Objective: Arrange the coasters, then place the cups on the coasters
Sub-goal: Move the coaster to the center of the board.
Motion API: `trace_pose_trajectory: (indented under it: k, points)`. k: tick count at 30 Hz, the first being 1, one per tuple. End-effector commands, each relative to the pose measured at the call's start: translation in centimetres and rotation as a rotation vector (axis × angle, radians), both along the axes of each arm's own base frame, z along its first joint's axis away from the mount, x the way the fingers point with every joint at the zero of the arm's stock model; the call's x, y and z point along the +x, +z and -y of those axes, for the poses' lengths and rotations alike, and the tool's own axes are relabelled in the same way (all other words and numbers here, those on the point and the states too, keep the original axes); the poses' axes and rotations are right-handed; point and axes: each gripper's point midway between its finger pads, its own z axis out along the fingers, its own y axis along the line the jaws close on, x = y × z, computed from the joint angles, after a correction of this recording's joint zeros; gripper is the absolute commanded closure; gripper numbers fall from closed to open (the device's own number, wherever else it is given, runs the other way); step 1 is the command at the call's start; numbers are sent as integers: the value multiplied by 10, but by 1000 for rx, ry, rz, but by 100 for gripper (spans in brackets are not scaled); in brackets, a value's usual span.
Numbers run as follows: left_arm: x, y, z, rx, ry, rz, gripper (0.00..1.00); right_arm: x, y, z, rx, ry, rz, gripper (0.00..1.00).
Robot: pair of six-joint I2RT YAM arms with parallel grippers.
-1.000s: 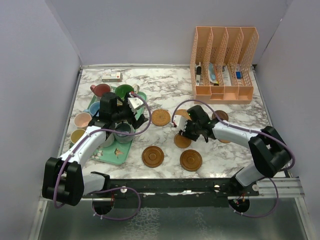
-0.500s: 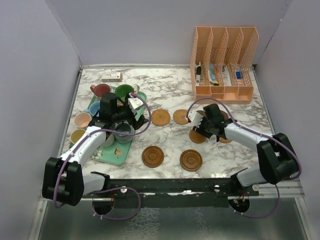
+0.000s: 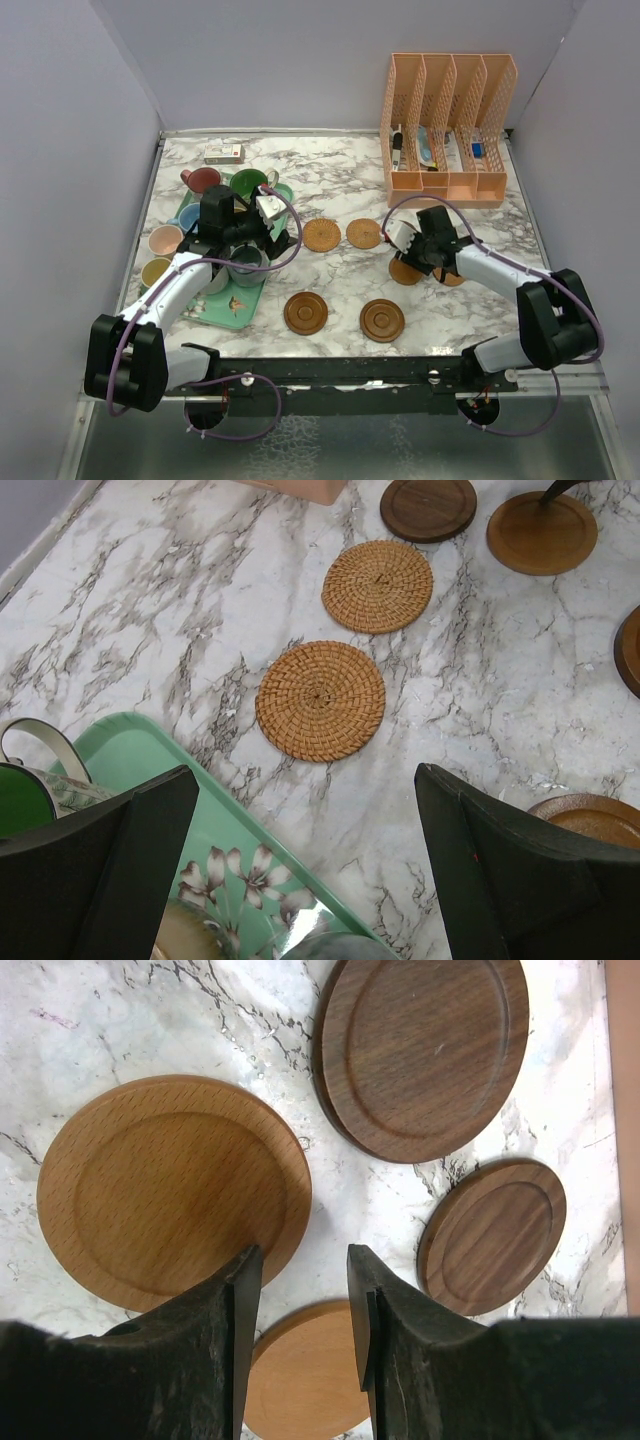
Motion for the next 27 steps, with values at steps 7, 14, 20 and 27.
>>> trace_pose_trajectory:
  k: [7, 14, 20, 27]
  points:
    - [-3, 3, 4, -25, -34, 9, 6, -34, -22, 0, 7, 13, -209, 58]
    - [-3, 0, 4, -21, -34, 7, 5, -48, -24, -3, 32, 32, -254, 58]
    - [-3, -1, 4, -21, -37, 3, 5, -51, -26, -4, 42, 31, -269, 58]
    - [-3, -1, 4, -22, -39, 2, 5, -54, -25, 1, 16, 33, -274, 58]
